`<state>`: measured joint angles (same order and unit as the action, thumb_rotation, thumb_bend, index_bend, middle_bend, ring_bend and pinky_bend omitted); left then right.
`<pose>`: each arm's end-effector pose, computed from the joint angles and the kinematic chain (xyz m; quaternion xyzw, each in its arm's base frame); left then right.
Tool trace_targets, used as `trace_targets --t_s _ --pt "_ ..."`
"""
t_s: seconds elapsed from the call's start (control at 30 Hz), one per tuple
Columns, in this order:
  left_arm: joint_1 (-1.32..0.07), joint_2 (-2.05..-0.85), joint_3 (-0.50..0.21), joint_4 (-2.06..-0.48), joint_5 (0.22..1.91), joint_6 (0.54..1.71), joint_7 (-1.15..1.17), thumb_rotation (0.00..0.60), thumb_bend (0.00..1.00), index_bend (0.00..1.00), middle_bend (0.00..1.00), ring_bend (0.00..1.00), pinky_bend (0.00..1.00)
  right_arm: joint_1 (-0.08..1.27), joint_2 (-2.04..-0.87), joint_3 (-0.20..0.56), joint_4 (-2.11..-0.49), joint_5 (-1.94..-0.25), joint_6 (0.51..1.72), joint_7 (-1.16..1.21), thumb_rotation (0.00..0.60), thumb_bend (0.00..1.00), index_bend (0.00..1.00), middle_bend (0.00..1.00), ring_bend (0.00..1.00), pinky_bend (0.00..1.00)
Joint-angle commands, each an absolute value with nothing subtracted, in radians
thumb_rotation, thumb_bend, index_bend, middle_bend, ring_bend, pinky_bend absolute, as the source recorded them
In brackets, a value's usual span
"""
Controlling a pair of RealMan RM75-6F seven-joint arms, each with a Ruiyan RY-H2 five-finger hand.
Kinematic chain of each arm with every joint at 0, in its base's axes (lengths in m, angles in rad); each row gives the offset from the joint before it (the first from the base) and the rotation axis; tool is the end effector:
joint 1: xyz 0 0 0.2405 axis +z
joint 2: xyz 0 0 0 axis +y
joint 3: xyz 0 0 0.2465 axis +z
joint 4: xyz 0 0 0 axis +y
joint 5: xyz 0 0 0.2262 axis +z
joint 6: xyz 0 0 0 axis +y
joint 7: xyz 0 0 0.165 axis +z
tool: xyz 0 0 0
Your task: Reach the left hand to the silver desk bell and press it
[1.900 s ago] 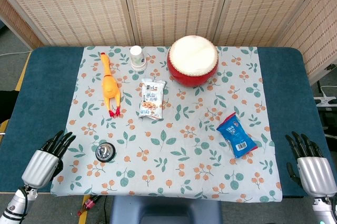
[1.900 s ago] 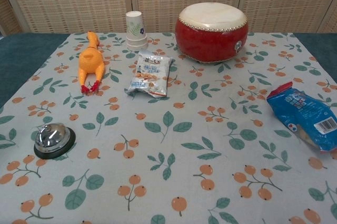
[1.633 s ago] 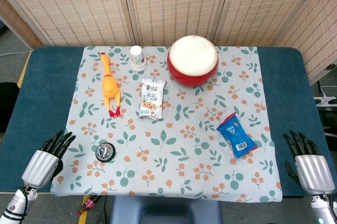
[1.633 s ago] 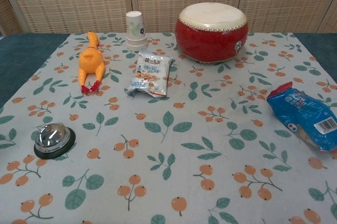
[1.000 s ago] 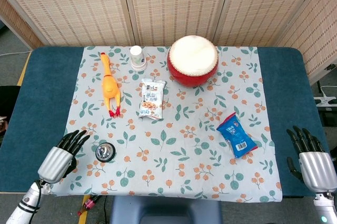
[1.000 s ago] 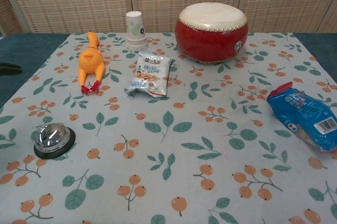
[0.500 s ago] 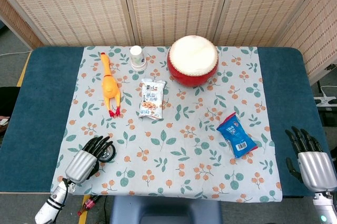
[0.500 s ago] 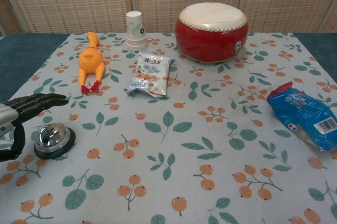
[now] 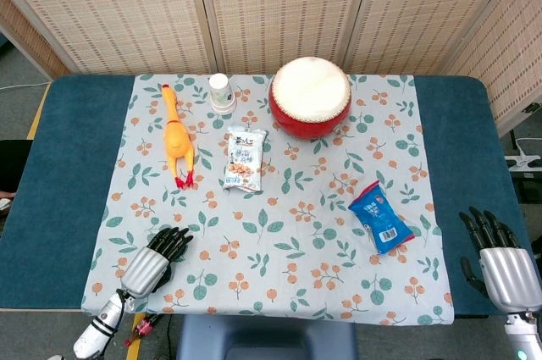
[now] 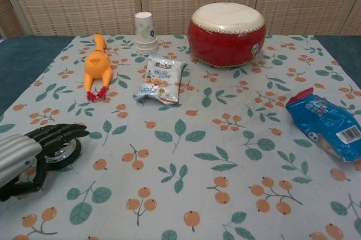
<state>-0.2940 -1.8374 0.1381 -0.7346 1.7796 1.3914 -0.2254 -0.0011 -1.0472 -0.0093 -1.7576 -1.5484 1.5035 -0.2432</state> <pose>-0.2896 0.2238 -0.0772 -0.7636 -0.3313 -0.4062 0.3771 -0.2963 -0.1621 0.1397 0.6332 -0.3622 0.3100 0.6098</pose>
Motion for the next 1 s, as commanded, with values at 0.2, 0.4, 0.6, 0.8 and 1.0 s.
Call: trace_targets --t_s 0.2,0.4,0.6,0.8,1.0 --pt "-0.289 -1.911 0.149 -0.594 1.775 1.436 -0.316 0.600 1.00 0.00 0.00 0.00 0.12 -0.001 -1.051 -0.009 -1.751 -1.548 1.499 -0.244 0.600 0.44 0.08 0.02 0.00 0.15" --pt "-0.291 -1.858 0.144 -0.663 1.796 1.548 -0.294 0.600 1.00 0.00 0.00 0.00 0.12 0.002 -1.048 -0.005 -1.756 -1.547 1.498 -0.243 0.600 0.44 0.08 0.02 0.00 0.15" --pt "-0.314 -1.746 0.135 -0.826 1.826 1.623 -0.205 0.600 1.00 0.00 0.00 0.00 0.12 0.005 -1.047 -0.006 -1.757 -1.540 1.486 -0.247 0.600 0.44 0.08 0.02 0.00 0.15" --pt "-0.311 -1.605 0.135 -0.966 1.813 1.614 -0.112 0.600 1.00 0.00 0.00 0.00 0.16 0.017 -1.041 0.002 -1.764 -1.532 1.470 -0.239 0.600 0.44 0.08 0.02 0.00 0.15" --pt "-0.260 -1.443 0.113 -1.093 1.713 1.594 -0.044 0.600 1.00 0.00 0.04 0.02 0.27 0.028 -1.050 0.013 -1.759 -1.506 1.452 -0.250 0.600 0.44 0.08 0.02 0.00 0.15"
